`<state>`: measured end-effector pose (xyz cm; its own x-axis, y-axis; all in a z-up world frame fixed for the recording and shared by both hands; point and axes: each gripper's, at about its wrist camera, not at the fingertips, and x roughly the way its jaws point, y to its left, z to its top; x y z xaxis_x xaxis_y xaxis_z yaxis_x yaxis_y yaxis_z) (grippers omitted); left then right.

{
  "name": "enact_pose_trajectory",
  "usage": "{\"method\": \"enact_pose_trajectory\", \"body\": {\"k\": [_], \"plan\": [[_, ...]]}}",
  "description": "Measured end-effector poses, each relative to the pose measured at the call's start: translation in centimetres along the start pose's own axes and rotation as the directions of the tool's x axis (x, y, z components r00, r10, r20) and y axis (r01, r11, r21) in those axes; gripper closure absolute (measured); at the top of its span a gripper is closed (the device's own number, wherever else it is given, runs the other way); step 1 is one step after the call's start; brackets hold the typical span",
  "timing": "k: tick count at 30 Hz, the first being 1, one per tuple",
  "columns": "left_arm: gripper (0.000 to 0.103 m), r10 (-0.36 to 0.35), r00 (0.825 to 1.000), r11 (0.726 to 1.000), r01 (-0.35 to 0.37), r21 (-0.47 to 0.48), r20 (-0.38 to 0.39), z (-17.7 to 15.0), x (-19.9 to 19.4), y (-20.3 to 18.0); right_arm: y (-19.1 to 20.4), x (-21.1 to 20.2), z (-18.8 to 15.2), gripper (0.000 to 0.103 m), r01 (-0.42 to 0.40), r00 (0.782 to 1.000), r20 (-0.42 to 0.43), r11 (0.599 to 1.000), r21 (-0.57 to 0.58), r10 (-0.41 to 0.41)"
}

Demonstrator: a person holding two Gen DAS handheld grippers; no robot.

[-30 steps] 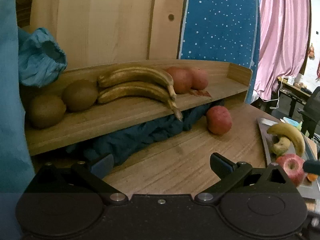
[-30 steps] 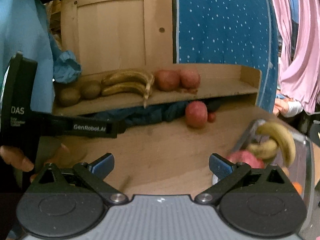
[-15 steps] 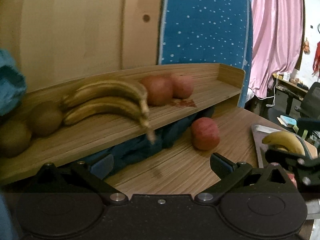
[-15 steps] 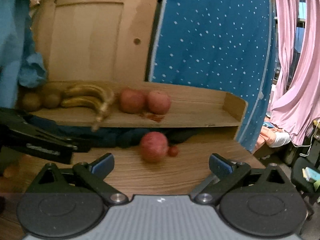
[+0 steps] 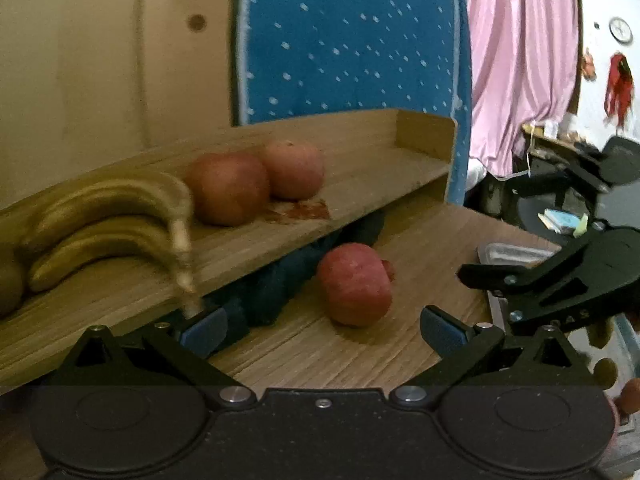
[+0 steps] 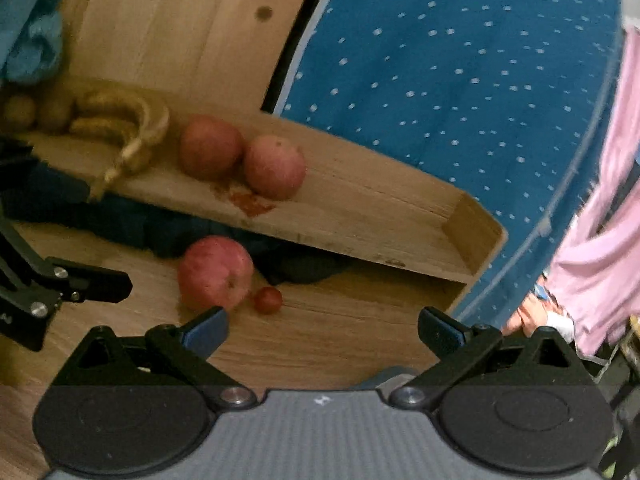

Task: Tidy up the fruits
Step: 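Reach the right gripper to the cherry tomato while the left gripper reaches the red apple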

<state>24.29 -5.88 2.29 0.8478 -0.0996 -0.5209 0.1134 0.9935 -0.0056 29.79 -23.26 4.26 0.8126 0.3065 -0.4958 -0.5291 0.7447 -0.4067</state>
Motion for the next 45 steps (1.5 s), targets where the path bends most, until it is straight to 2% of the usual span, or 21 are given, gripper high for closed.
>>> {"method": "enact_pose_trajectory", "body": {"k": [3, 8, 12, 15, 17, 24, 30, 36, 39, 40, 41, 45], "plan": [[0.001, 0.0, 1.0, 1.0, 0.001, 0.024, -0.012, 0.1, 1.4, -0.6, -0.4, 1.7, -0.4, 0.0, -0.051, 0.999, 0.002, 0.997, -0.052, 0.051], [0.001, 0.009, 1.0, 0.999, -0.008, 0.041, -0.025, 0.1, 3.2, -0.9, -0.4, 3.8, -0.5, 0.002, -0.091, 0.996, 0.004, 0.986, -0.138, 0.093], [0.001, 0.001, 1.0, 0.999, -0.001, 0.038, -0.009, 0.0, 4.1, -0.9, -0.6, 5.2, -0.3, 0.014, -0.142, 0.99, -0.028, 0.978, -0.153, 0.139], [0.004, -0.007, 1.0, 0.999, 0.008, 0.034, -0.008, -0.2, 4.5, -0.9, -0.7, 5.1, 0.1, 0.015, -0.177, 0.984, -0.01, 0.969, -0.17, 0.178], [0.008, -0.015, 1.0, 0.999, 0.016, 0.032, -0.011, -0.3, 4.7, -0.8, -0.2, 5.5, 0.4, 0.016, -0.193, 0.981, -0.035, 0.959, -0.208, 0.19], [0.015, -0.039, 0.999, 0.999, 0.038, 0.019, 0.025, -0.2, 4.6, -0.5, 1.3, 7.3, 0.7, 0.033, -0.249, 0.967, -0.126, 0.917, -0.311, 0.22], [0.015, -0.054, 0.997, 0.998, 0.053, 0.023, 0.056, -0.3, 4.7, -0.5, 1.4, 8.7, 1.2, 0.048, -0.28, 0.957, -0.17, 0.901, -0.331, 0.235], [0.015, -0.051, 0.996, 0.999, 0.049, 0.023, 0.067, -0.4, 5.1, -0.7, 1.7, 9.8, 1.5, 0.055, -0.316, 0.943, -0.215, 0.883, -0.347, 0.253], [0.022, -0.038, 0.997, 0.999, 0.036, 0.025, 0.067, -0.4, 5.2, -0.7, 1.8, 10.1, 1.8, 0.059, -0.325, 0.94, -0.222, 0.878, -0.351, 0.259], [0.029, -0.041, 0.997, 0.999, 0.04, 0.024, 0.062, -0.3, 5.3, -0.7, 1.9, 10.2, 1.9, 0.06, -0.326, 0.94, -0.223, 0.877, -0.354, 0.259], [0.031, -0.051, 0.997, 0.999, 0.051, 0.017, 0.054, -0.3, 5.4, -0.6, 1.9, 10.4, 2.0, 0.061, -0.328, 0.939, -0.224, 0.875, -0.356, 0.261], [0.033, -0.062, 0.997, 0.998, 0.062, 0.005, 0.053, -0.3, 5.5, -0.4, 1.9, 11.1, 2.5, 0.067, -0.343, 0.932, -0.235, 0.877, -0.336, 0.275]]}}
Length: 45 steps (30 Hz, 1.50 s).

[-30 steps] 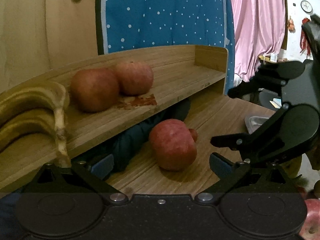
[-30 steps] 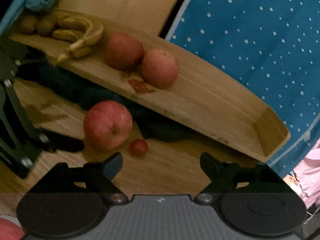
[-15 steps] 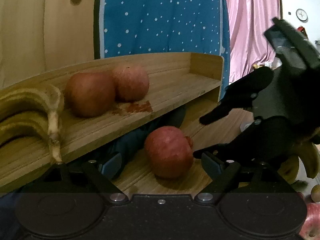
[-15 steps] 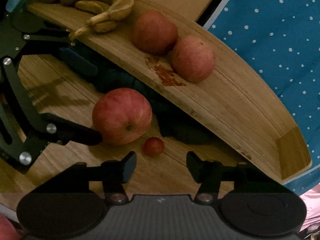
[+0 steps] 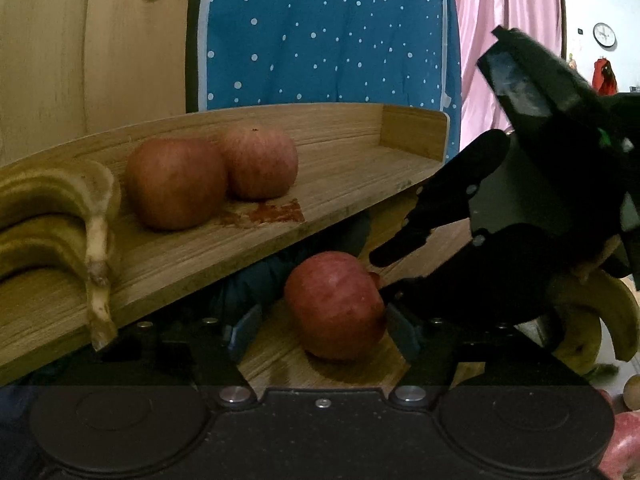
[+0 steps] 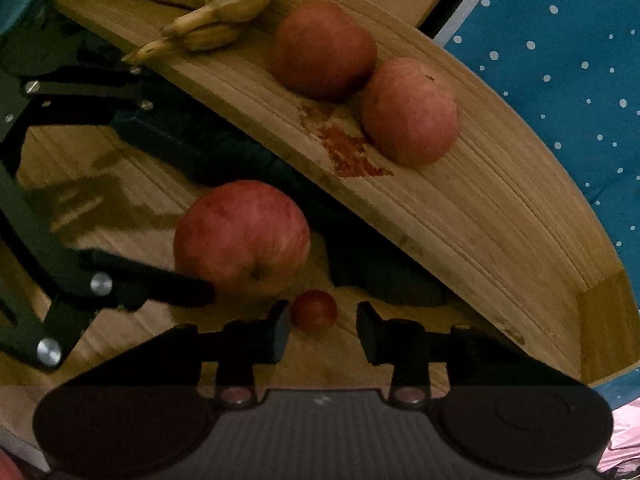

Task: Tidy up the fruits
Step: 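Reach the right gripper to the cherry tomato while the left gripper reaches the red apple, then close the right gripper on the cherry tomato while the left gripper grasps the red apple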

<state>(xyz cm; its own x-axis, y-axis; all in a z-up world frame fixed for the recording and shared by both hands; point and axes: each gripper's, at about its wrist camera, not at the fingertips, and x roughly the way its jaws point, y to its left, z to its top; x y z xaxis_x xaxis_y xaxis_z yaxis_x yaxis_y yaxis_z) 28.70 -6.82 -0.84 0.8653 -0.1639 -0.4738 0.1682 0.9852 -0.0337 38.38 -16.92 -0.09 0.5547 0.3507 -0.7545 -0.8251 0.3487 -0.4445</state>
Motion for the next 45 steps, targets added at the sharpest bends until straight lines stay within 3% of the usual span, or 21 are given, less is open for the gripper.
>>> {"method": "enact_pose_trajectory", "body": {"k": [3, 6, 15, 21, 25, 32, 39, 42, 45], "plan": [[0.036, -0.004, 1.0, 1.0, 0.004, -0.003, 0.001, 0.0, 0.0, 0.0, -0.4, 0.2, 0.2, 0.072, -0.024, 1.0, -0.004, 0.999, 0.029, 0.025], [0.047, -0.009, 1.0, 1.0, 0.009, -0.001, -0.003, 0.0, 0.0, 0.0, -0.7, 0.3, 0.1, 0.075, -0.04, 0.999, -0.009, 0.997, 0.061, 0.04], [0.047, -0.007, 1.0, 1.0, 0.007, -0.018, 0.0, -0.1, 0.2, 0.1, 0.2, -0.6, -0.4, 0.076, -0.022, 0.999, -0.033, 0.997, 0.067, 0.025], [0.035, -0.005, 1.0, 0.999, 0.004, -0.049, -0.018, -0.2, 0.9, 0.6, 0.3, -0.5, -0.3, 0.076, -0.02, 0.999, -0.038, 0.998, 0.062, 0.023], [0.043, -0.013, 1.0, 0.999, 0.013, -0.048, -0.004, -0.1, 0.8, 0.5, 0.9, -0.7, -0.3, 0.076, -0.014, 0.999, -0.038, 0.998, 0.064, 0.016], [0.046, -0.006, 1.0, 0.999, 0.006, -0.051, -0.001, -0.2, 0.5, 0.3, 1.9, -1.1, -1.2, 0.076, 0.006, 0.999, -0.039, 0.997, 0.083, -0.003], [0.05, 0.005, 0.999, 0.999, -0.007, -0.04, -0.053, -0.5, -1.0, 0.1, 2.8, -2.8, -1.5, 0.076, 0.026, 0.999, -0.039, 0.991, 0.129, -0.021], [0.055, -0.01, 0.998, 0.999, 0.007, -0.041, -0.068, -0.8, -2.1, 0.4, 3.5, -3.9, -1.9, 0.076, 0.03, 0.999, -0.025, 0.989, 0.144, -0.027], [0.073, -0.025, 0.998, 0.999, 0.022, -0.043, -0.063, -1.3, -3.7, 0.9, 4.3, -4.8, -2.2, 0.076, 0.031, 1.0, -0.011, 0.987, 0.158, -0.029]]}}
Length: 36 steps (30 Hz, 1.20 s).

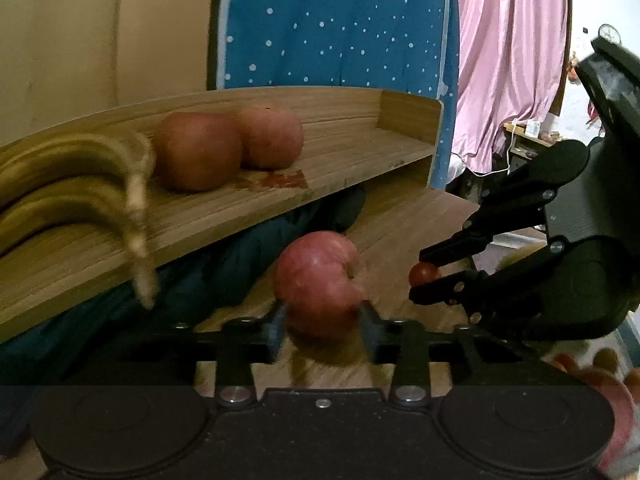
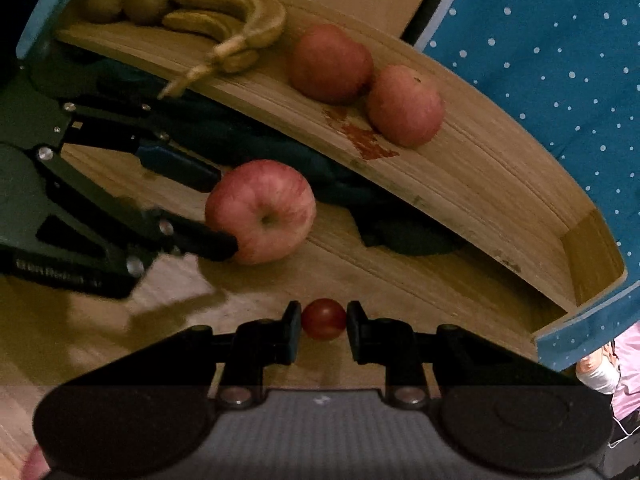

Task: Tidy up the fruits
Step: 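Close the right gripper on the cherry tomato while the left gripper grasps the red apple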

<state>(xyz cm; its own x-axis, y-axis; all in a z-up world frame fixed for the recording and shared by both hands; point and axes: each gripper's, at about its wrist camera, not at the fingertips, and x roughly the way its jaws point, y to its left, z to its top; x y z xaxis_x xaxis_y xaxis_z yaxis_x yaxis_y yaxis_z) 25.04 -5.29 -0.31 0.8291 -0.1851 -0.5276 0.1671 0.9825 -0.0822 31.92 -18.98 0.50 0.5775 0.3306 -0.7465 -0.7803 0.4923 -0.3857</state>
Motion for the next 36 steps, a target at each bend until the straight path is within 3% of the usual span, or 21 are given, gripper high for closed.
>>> {"method": "enact_pose_trajectory", "body": {"k": [1, 4, 9, 11, 16, 21, 23, 25, 36], "plan": [[0.089, -0.009, 1.0, 1.0, 0.009, -0.002, 0.0, -0.2, -0.3, 0.2, 0.2, -0.1, 0.0, 0.076, -0.002, 1.0, 0.005, 1.0, 0.008, 0.002], [0.09, -0.028, 1.0, 1.0, 0.028, -0.014, -0.01, -0.4, -0.5, 0.7, 0.8, -0.6, -0.1, 0.076, -0.008, 1.0, -0.028, 1.0, 0.004, 0.008], [0.06, -0.046, 0.999, 0.999, 0.046, -0.027, -0.006, 0.1, 0.4, 0.8, 1.3, -0.7, -0.5, 0.076, -0.007, 0.999, -0.042, 1.0, 0.022, 0.008], [0.043, -0.053, 0.999, 0.998, 0.053, -0.023, 0.01, 0.5, 0.7, 0.8, 1.1, -0.6, -0.6, 0.076, -0.008, 0.999, -0.037, 1.0, 0.03, 0.009], [0.026, -0.076, 0.996, 0.997, 0.074, 0.027, 0.047, 1.9, 2.2, -0.1, 0.5, -0.5, -1.3, 0.076, -0.005, 0.999, -0.039, 0.999, 0.035, 0.007], [0.024, -0.068, 0.997, 0.996, 0.067, 0.051, 0.02, 2.5, 5.1, -0.9, -0.1, -0.7, -2.3, 0.076, -0.001, 0.999, -0.032, 0.998, 0.057, 0.002], [0.029, -0.051, 0.999, 0.997, 0.05, 0.054, 0.014, 2.5, 5.6, -1.0, -0.1, -0.7, -2.5, 0.076, -0.007, 1.0, -0.023, 0.998, 0.062, 0.008], [0.033, -0.056, 0.998, 0.998, 0.055, 0.043, 0.01, 2.6, 5.8, -0.9, 0.0, -0.6, -2.6, 0.076, -0.013, 1.0, -0.02, 0.998, 0.062, 0.014], [0.034, -0.021, 1.0, 0.996, 0.021, 0.088, 0.002, 2.4, 5.7, -1.9, -0.1, -0.3, -2.6, 0.076, -0.007, 1.0, -0.017, 0.994, 0.106, 0.009]]}}
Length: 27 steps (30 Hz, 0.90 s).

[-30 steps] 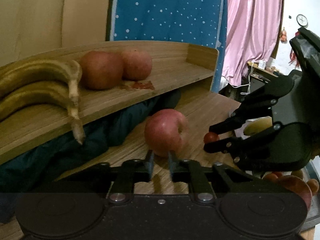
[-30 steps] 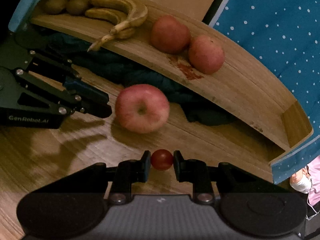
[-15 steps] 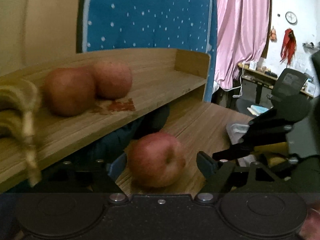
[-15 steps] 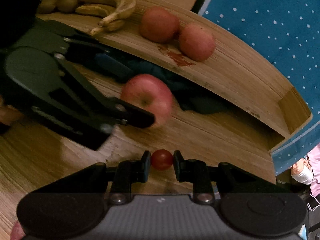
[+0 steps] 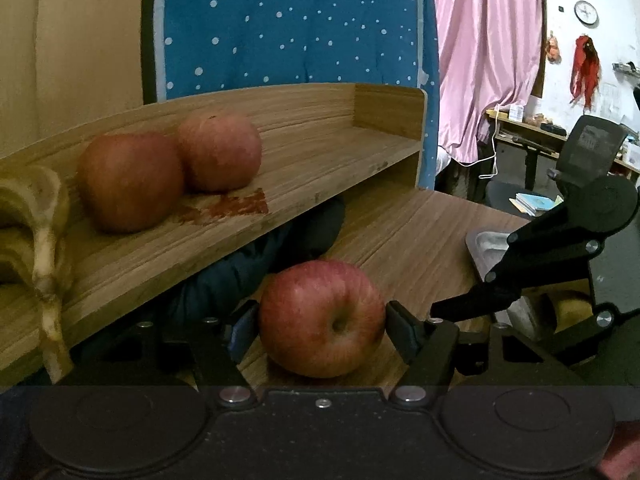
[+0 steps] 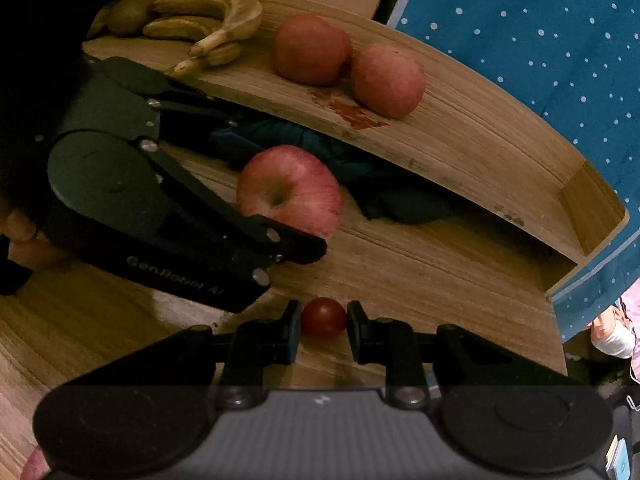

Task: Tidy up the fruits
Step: 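Close the right gripper on the cherry tomato while the left gripper grasps the red apple, then carry the tomato and apple onto the metal tray and open both grippers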

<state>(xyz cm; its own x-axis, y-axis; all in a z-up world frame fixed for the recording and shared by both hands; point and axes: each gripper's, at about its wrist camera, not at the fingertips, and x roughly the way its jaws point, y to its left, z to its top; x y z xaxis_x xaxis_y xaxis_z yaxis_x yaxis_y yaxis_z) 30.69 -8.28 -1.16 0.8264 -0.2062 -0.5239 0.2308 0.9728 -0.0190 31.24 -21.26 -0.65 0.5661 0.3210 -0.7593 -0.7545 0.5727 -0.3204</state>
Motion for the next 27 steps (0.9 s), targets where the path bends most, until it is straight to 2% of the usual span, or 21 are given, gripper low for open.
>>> {"method": "enact_pose_trajectory", "body": {"k": [12, 19, 27], "plan": [[0.034, 0.016, 1.0, 0.998, -0.017, -0.068, -0.02, -0.7, -2.0, 0.8, 0.5, -1.9, -0.5, 0.077, 0.039, 0.997, 0.066, 0.996, 0.078, -0.044], [0.034, -0.019, 1.0, 0.996, 0.019, -0.089, 0.003, -0.8, -3.9, 0.2, 1.0, -3.8, -0.9, 0.076, 0.049, 0.993, 0.104, 0.992, 0.12, -0.062], [0.034, -0.071, 0.996, 0.993, 0.075, -0.088, 0.046, -0.1, -5.7, -1.7, 0.1, -7.8, -2.7, 0.076, 0.104, 0.982, 0.136, 0.98, 0.168, -0.127]]}}
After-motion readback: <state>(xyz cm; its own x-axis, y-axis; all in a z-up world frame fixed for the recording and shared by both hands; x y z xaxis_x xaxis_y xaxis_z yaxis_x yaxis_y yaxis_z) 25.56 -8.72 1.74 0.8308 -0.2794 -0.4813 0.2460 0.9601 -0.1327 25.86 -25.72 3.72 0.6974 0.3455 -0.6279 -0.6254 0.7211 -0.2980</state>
